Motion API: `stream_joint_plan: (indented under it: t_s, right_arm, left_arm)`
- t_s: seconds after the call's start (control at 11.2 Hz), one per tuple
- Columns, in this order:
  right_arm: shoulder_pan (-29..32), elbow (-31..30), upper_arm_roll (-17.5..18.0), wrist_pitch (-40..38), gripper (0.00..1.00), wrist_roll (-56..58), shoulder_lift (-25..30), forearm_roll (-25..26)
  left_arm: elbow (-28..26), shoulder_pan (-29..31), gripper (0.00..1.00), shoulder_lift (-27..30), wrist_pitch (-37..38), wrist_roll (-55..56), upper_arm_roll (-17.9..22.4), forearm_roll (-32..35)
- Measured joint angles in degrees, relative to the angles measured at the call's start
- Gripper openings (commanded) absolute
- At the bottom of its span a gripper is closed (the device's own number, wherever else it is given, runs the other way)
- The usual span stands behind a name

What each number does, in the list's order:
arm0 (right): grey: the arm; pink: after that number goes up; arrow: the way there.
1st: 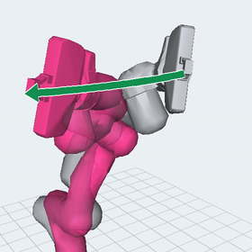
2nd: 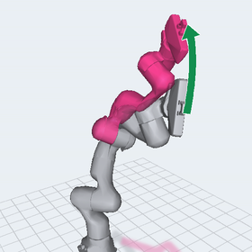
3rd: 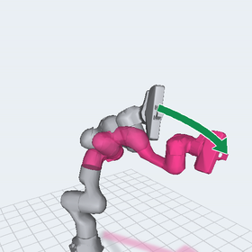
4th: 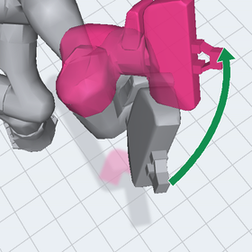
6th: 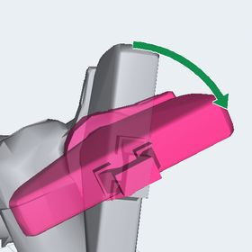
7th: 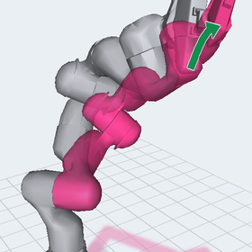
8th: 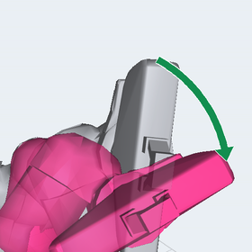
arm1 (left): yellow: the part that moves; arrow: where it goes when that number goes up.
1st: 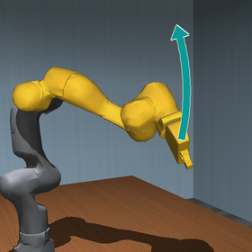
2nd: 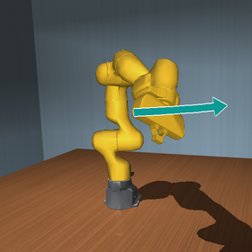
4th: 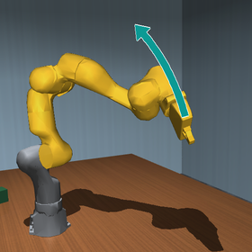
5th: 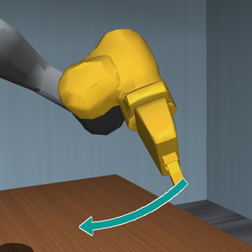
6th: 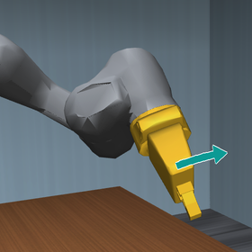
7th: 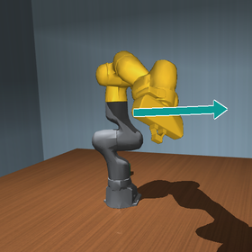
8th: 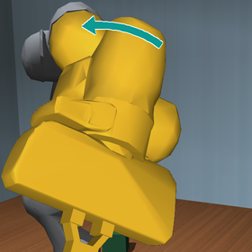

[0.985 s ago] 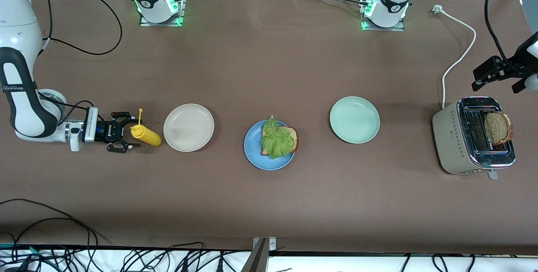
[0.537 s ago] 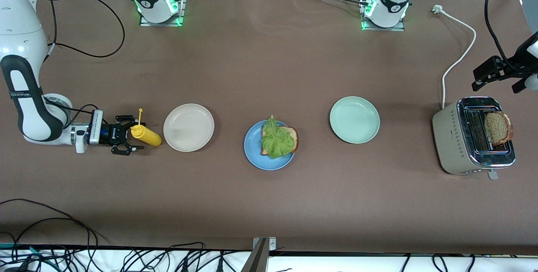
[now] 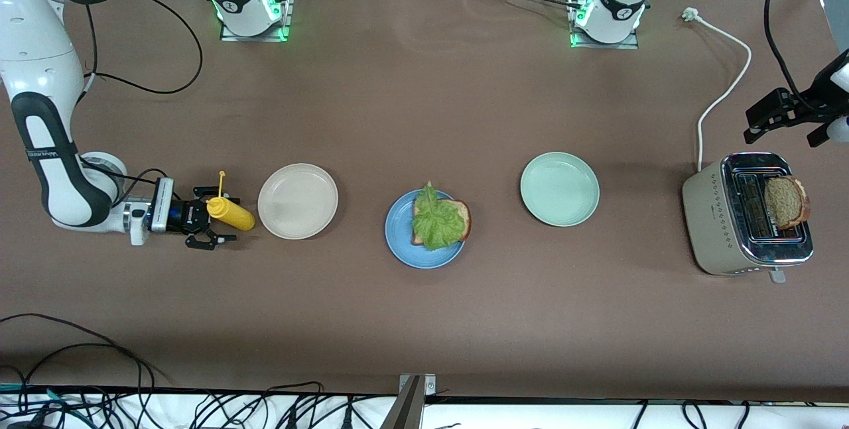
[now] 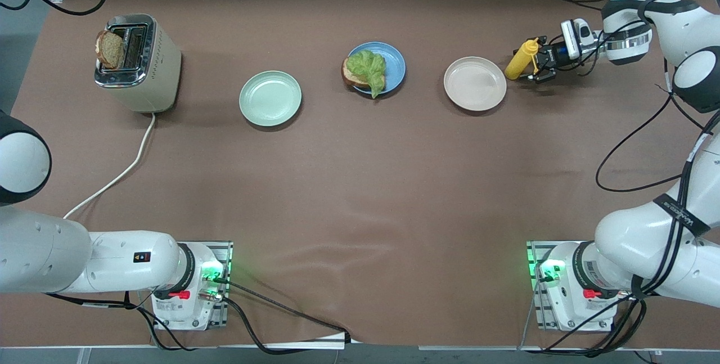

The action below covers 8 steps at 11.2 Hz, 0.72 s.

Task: Make sandwich in blue plate with both arms
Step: 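Close the right gripper around the yellow mustard bottle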

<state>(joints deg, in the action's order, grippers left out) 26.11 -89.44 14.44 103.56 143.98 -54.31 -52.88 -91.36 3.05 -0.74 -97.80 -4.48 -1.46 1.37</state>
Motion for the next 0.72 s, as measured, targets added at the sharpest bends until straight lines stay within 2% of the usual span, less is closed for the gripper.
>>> stream_joint_plan:
  t_s: [0.18,0.27,0.36,0.72]
  right_arm:
    - [0.01,0.02,0.11,0.60,1.00,0.67,-0.38,-0.19]
    - [0.01,0.03,0.16,0.85,0.95,1.08,-0.72,-0.20]
    - [0.01,0.03,0.31,1.19,0.83,1.46,-1.19,-0.21]
    - [0.01,0.22,0.87,1.74,0.13,2.01,-1.80,-0.26]
  left_arm:
    - [0.00,0.00,1.00,0.00,0.00,0.00,0.00,0.00]
    - [0.00,0.00,1.00,0.00,0.00,0.00,-0.01,0.00]
    - [0.00,-0.02,1.00,-0.01,0.00,0.00,-0.04,0.00]
    - [0.00,-0.24,1.00,-0.77,0.00,0.00,-0.20,0.00]
